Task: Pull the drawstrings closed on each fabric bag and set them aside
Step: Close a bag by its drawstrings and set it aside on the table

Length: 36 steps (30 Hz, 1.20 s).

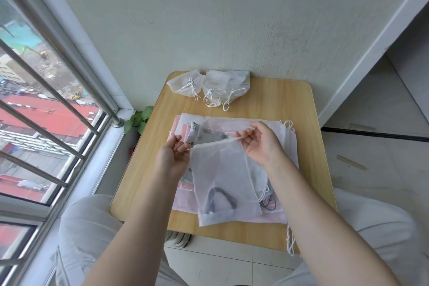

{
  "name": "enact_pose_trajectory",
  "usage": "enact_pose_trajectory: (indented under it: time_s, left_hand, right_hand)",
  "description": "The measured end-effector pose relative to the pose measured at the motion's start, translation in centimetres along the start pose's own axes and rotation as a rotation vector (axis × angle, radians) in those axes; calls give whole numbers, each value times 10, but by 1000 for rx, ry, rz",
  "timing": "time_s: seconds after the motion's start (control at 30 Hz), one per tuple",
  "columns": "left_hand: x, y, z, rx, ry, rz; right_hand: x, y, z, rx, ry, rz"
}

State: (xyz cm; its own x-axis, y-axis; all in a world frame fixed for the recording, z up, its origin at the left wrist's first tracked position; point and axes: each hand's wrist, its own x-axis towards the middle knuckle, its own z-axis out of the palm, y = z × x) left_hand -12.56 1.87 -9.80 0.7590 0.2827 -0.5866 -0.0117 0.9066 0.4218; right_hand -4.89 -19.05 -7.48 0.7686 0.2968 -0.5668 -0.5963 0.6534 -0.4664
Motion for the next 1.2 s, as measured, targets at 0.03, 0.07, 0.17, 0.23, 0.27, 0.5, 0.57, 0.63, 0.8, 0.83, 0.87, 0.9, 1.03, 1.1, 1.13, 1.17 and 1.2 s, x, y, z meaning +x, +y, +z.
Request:
enact_pose_trajectory:
  time_s: [0.03,0.07,0.17,0.23,0.27,0.5,0.57,0.63,0.8,0.83,0.87,0.9,1.03,1.1,1.13,1.17,1.2]
  left_hand:
    - [1,0,-1,5,-1,-9]
    - [2,0,-1,60,7,-19]
    - [5,-1,-5,598,77,93]
    - [1,-3,-2,1179,66,286]
    - [-1,-5,0,1446,30,379]
    - [-4,-23,16,2203,-91,567]
    - [-6,-23,13,2204,-65,548]
    - [-6,-24,6,2161,-4,494]
    - [-7,-21,-1,2141,87,426]
    - [-6,-20,1,2119,89,400]
    - [-5,-18,4,2081,85,373]
    - [-5,-16,7,2022,84,333]
    - [-11,-4,30,1520,-22,110]
    - [-14,-3,41,1351,-94,-15]
    - [-14,-3,45,1257,-141,-78]
    - [-14,-4,49,1145,-195,-122]
    - [-14,-4,51,1036,-246,-131]
  right_hand:
    - [1,3,-1,-42,25,24]
    - [3,4,-2,-145,61,32]
    - [6,3,-10,-668,205,-135]
    - [5,0,-12,-1130,245,-338]
    - [4,2,-11,-1336,227,-420]
    - [-3,21,5,-2224,-37,-542]
    - [-4,23,6,-2296,-25,-535]
    - [-5,24,2,-2277,27,-531]
    - [-4,21,-7,-2242,98,-507]
    - [-3,20,-7,-2223,93,-508]
    - [-2,18,-6,-2184,78,-518]
    - [-1,16,-5,-2117,53,-522]
    - [-7,17,7,-1772,-195,-382]
    - [-15,22,15,-1711,-337,-261]
    - [-18,25,16,-1705,-388,-231]
    - [-18,28,15,-1703,-413,-227]
    - [-17,32,14,-1684,-409,-235]
